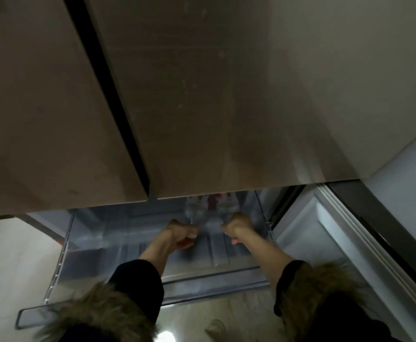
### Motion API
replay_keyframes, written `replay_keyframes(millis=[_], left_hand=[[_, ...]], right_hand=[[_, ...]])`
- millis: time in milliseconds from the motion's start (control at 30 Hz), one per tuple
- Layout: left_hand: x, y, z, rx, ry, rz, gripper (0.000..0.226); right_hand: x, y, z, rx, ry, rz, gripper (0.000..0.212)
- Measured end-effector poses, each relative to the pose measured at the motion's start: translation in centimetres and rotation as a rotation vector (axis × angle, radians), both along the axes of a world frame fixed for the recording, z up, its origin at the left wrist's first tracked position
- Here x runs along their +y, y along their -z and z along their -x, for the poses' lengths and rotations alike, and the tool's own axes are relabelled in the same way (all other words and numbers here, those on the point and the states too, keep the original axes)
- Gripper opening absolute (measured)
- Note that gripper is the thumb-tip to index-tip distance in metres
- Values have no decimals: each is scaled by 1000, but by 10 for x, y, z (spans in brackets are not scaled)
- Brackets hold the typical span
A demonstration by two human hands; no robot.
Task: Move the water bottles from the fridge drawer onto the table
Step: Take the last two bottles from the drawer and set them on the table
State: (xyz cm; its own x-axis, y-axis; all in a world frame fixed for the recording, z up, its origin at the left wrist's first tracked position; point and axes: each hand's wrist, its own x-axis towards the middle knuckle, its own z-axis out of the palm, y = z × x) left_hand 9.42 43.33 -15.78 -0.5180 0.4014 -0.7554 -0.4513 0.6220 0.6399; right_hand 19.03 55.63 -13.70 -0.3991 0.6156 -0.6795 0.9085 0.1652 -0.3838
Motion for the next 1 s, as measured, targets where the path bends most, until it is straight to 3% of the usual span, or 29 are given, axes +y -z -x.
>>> replay_keyframes(millis=[100, 200, 367, 633, 1000], left_hand=[[-3, -9, -7, 17, -64, -61, 10], [-11, -23, -17, 189, -43, -93, 11], [-52, -50, -21, 467, -11, -31, 44], [-109, -106, -42, 900, 12, -83, 32], [-118, -124, -50, 1123, 161, -51, 34]], right_hand=[[-8, -11, -6, 97, 65, -61, 36], [-15, -29, -14, 144, 65, -169, 30], [-46, -61, -42, 314, 64, -309, 47], [-90, -91, -84, 606, 124, -577, 25], [-83, -110, -98, 632, 21, -613, 26]])
